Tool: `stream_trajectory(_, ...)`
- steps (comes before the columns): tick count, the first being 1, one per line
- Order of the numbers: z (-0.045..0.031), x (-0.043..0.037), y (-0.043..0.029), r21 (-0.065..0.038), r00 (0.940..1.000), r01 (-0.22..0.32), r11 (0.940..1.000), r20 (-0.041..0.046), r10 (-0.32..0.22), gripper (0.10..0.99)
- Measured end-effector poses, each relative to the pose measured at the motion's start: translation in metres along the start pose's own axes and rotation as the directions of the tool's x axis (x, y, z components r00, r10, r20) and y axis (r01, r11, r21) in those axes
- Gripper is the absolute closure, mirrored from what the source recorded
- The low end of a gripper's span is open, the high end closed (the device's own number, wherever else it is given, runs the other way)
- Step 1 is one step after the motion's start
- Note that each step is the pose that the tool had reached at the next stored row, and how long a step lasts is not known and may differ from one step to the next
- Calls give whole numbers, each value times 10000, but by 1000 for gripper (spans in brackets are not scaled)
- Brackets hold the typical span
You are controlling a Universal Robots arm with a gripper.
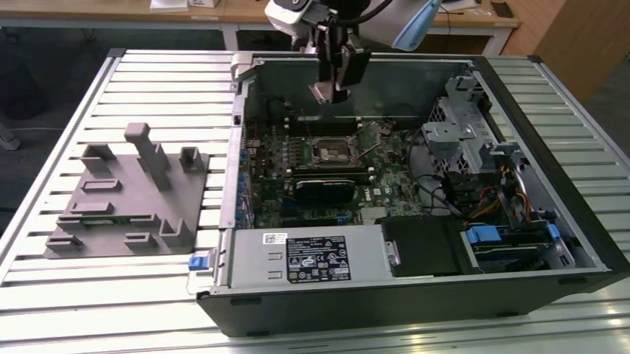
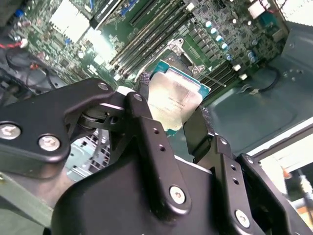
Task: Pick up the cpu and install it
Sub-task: 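Place the cpu into insertion slot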
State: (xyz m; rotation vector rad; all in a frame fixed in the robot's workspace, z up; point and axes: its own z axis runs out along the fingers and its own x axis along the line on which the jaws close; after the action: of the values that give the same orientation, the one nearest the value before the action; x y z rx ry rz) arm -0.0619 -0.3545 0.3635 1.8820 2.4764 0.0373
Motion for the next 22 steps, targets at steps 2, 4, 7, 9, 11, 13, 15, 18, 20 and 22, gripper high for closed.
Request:
stream_trajectory(2, 3, 0, 0, 4, 9995, -313, 9995, 12, 313, 553)
stream_trajectory(4, 6, 1, 0, 6, 9980, -624, 9981, 24, 624, 553)
stream_trajectory(7, 11, 1, 0, 9, 9940, -1090, 9940, 42, 1090, 553)
stream_trajectory(9, 14, 2, 0, 11, 9903, -1390, 9903, 55, 1389, 553)
stream_trajectory(11, 17, 2, 0, 12, 9857, -1685, 9857, 66, 1685, 553)
stream_trajectory(13, 20, 2, 0, 13, 9802, -1977, 9803, 78, 1977, 553)
stream_trajectory(15, 25, 3, 0, 14, 9736, -2283, 9736, 91, 2282, 553)
stream_trajectory(18, 34, 3, 0, 15, 9613, -2752, 9614, 116, 2752, 553)
stream_trajectory(20, 38, 5, 0, 14, 9552, -2957, 9553, 147, 2957, 553)
stream_trajectory(22, 42, 7, 3, 13, 9532, -3020, 9533, 161, 3019, 553)
